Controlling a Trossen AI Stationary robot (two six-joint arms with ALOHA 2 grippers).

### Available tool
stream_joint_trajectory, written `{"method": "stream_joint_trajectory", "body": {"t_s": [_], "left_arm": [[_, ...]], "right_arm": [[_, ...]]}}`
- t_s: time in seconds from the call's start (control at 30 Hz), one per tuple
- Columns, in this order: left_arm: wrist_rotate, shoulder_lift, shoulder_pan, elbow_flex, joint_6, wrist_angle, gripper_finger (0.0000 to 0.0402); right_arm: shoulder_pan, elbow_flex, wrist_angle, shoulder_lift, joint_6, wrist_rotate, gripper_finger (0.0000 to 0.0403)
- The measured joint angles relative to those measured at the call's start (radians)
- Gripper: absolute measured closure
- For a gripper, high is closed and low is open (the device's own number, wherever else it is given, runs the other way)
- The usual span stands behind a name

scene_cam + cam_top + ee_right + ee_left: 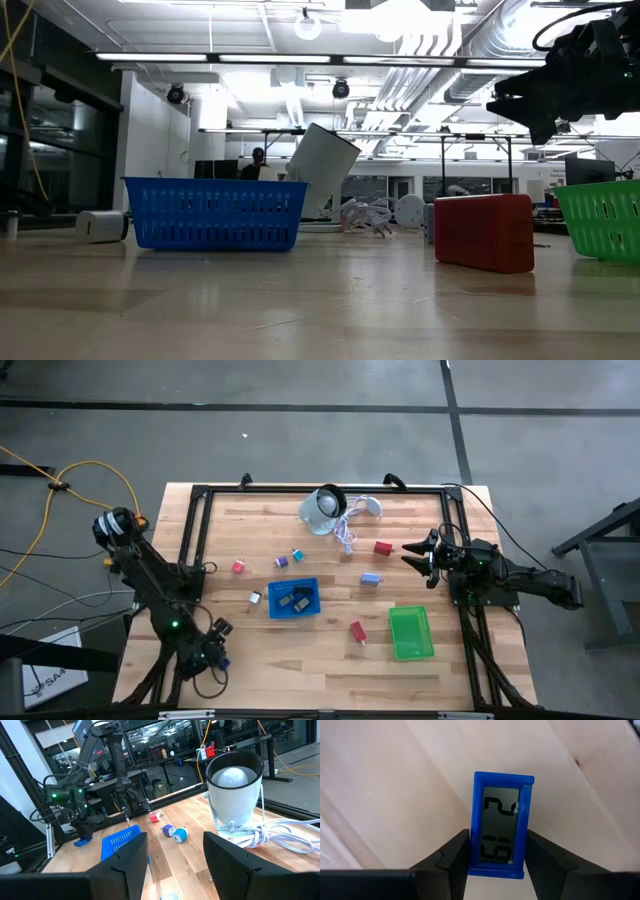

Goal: Pick & Place Office items
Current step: Put the blue digital clock into the blue bin

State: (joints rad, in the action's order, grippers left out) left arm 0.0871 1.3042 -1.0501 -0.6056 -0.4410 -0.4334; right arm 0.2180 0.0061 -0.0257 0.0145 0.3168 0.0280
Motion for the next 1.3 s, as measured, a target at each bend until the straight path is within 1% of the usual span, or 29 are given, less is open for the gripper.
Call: {"method": "stream_joint_trajectory", "body": {"t_s": [0.27,0.47,0.57,0.67,0.8,0.97,1.1,1.3], "left_arm": [[-0.076,-0.062,0.216,0.000,0.093,-0.001,0.0243],[-0.138,-0.080,0.394,-0.019,0.162,-0.001,0.0243],[-0.168,-0.080,0.457,-0.042,0.204,-0.004,0.0243],[-0.174,-0.080,0.497,-0.071,0.247,-0.014,0.0243],[-0.168,-0.080,0.536,-0.134,0.282,-0.057,0.0243],[-0.084,-0.069,0.604,-0.227,0.345,-0.124,0.0243],[-0.039,-0.027,0.670,-0.293,0.362,-0.192,0.0243],[-0.032,0.053,0.776,-0.351,0.406,-0.216,0.0243]], "right_arm": [[0.000,0.000,0.000,0.000,0.000,0.000,0.0224],[0.000,0.000,0.000,0.000,0.000,0.000,0.0224],[0.000,0.000,0.000,0.000,0.000,0.000,0.0224],[0.000,0.000,0.000,0.000,0.000,0.000,0.0224],[0.000,0.000,0.000,0.000,0.000,0.000,0.0224],[0.000,0.000,0.000,0.000,0.000,0.000,0.0224],[0.000,0.000,0.000,0.000,0.000,0.000,0.0224],[0.000,0.000,0.000,0.000,0.000,0.000,0.0224]]}}
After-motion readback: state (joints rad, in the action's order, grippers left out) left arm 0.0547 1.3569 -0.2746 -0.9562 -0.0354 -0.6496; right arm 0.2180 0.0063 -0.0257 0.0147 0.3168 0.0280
